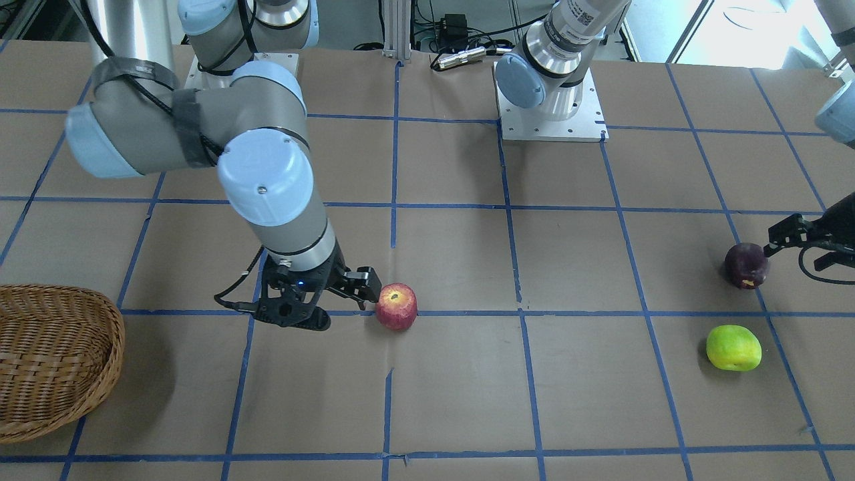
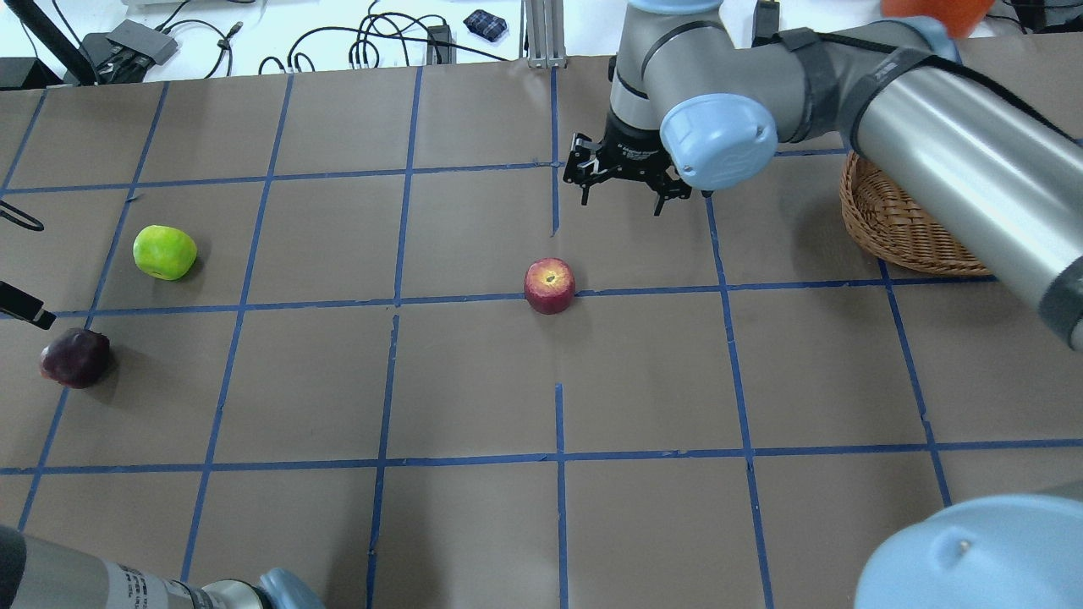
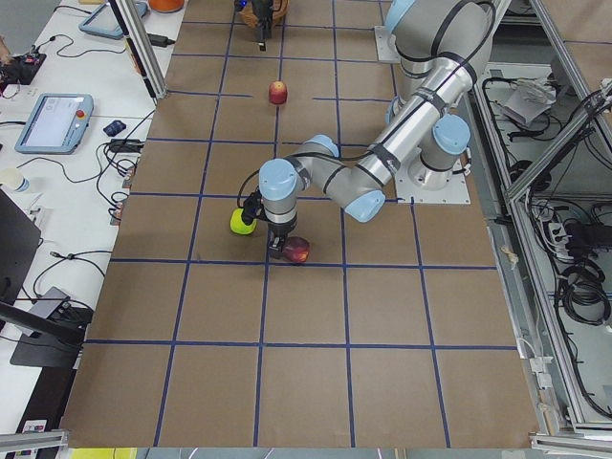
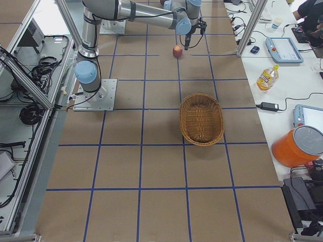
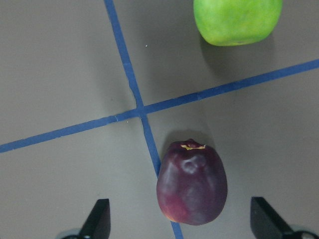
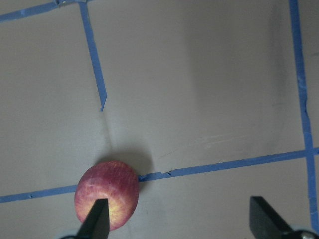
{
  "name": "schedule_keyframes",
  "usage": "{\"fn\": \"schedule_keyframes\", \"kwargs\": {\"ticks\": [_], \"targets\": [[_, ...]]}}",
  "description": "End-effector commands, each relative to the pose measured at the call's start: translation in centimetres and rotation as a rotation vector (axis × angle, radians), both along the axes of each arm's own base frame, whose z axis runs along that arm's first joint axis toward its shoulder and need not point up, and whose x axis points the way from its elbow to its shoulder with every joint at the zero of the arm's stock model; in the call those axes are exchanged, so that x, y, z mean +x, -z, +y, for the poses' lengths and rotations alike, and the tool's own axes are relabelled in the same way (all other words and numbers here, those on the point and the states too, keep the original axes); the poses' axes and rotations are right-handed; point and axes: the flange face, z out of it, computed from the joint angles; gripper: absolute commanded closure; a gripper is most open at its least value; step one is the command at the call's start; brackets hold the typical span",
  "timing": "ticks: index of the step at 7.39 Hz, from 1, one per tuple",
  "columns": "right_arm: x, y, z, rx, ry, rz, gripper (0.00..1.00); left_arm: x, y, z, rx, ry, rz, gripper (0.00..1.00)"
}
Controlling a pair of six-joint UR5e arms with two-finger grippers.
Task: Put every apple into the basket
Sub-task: 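Grasp the red apple with right gripper while left gripper grasps dark red apple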
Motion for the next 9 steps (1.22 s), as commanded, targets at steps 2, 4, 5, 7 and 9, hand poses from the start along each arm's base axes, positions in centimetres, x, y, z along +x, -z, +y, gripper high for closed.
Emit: {"fn": "schedule_keyframes", "kwargs": {"ticks": [2,4,5,7,9], "targets": [[4.4,5.6,0.4,0.052,0.071,0.010,0.00,0.2,5.3,0.5,0.048,0.035,0.072,0.00],[6.8,7.5,0.7,0.035,0.091,0.003,0.00,-0.5,7.2,0.3,0.029,0.029,0.074,0.00],[7.3,8.8,0.8,0.054,0.084,0.011,0.00,-0.7,7.7,0.4,0.031,0.025,0.090,0.00],[7.7,11.0,0.8,0.082,0.074,0.022,0.00,-1.1,8.3,1.1,0.052,0.001,0.096,0.00],[7.9,12.7,1.1,0.112,0.076,0.031,0.00,-1.6,9.4,1.7,0.063,-0.017,0.122,0.00]]}}
